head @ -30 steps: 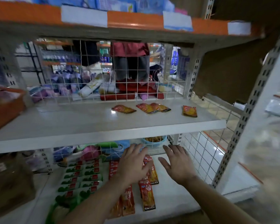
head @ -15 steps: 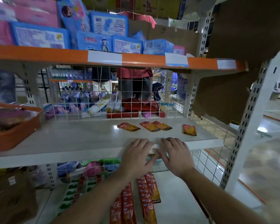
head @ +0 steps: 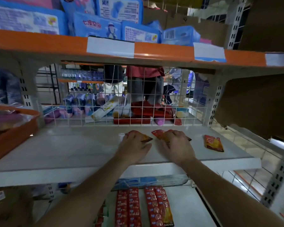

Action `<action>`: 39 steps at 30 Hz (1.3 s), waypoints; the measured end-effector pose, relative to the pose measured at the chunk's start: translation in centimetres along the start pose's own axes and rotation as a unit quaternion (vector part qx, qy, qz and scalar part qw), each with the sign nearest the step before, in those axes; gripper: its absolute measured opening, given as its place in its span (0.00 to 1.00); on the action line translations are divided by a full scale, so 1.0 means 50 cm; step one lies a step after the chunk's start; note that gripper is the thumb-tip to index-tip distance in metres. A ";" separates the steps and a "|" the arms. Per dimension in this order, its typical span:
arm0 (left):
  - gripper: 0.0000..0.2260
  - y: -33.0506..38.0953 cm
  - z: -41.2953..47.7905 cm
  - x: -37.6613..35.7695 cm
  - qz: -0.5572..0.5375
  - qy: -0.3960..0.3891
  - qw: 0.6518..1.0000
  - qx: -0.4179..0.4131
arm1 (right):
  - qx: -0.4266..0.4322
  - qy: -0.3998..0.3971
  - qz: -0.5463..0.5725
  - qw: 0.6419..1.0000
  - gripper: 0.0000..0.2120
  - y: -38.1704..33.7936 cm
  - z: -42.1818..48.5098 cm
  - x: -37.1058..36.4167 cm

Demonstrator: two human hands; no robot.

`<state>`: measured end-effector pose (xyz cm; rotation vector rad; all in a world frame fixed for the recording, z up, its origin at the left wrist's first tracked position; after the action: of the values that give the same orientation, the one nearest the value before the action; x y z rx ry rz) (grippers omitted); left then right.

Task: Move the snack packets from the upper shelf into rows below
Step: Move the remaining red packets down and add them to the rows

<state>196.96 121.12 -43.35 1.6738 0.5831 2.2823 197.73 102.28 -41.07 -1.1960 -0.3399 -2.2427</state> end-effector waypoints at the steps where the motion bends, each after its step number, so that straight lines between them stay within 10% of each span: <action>1: 0.25 -0.003 0.007 -0.006 0.014 -0.003 1.000 0.012 | -0.003 0.000 0.008 1.000 0.16 0.004 0.014 -0.011; 13: 0.27 -0.023 0.037 -0.021 0.147 -0.028 0.985 0.088 | -0.033 -0.130 -0.050 0.990 0.27 0.019 0.035 -0.078; 17: 0.22 -0.031 0.034 -0.007 0.030 -0.003 0.996 0.083 | -0.044 -0.161 -0.036 0.985 0.27 0.021 0.033 -0.086; 21: 0.20 -0.045 0.036 0.002 -0.078 0.037 0.988 0.129 | -0.052 -0.140 -0.024 0.989 0.27 0.023 0.033 -0.085; 25: 0.28 -0.027 0.035 -0.004 0.073 -0.009 0.990 0.118 | -0.061 -0.082 -0.045 0.994 0.21 0.021 0.034 -0.069; 39: 0.21 -0.004 -0.027 0.040 -0.371 -0.134 0.905 0.162 | -0.097 -0.137 0.029 0.985 0.32 0.038 0.025 -0.098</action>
<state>195.04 121.90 -42.11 1.4859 1.3141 1.4405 201.82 103.12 -44.46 -1.6020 -0.1905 -2.0998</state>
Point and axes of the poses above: each hand's wrist, its own z-axis towards the middle knuckle, its own x-axis out of the back of the hand, y = z × x, the point moved 3 cm from there along z, towards the middle knuckle, and after that the axes turned 14 degrees about x, right-handed, at the moved point
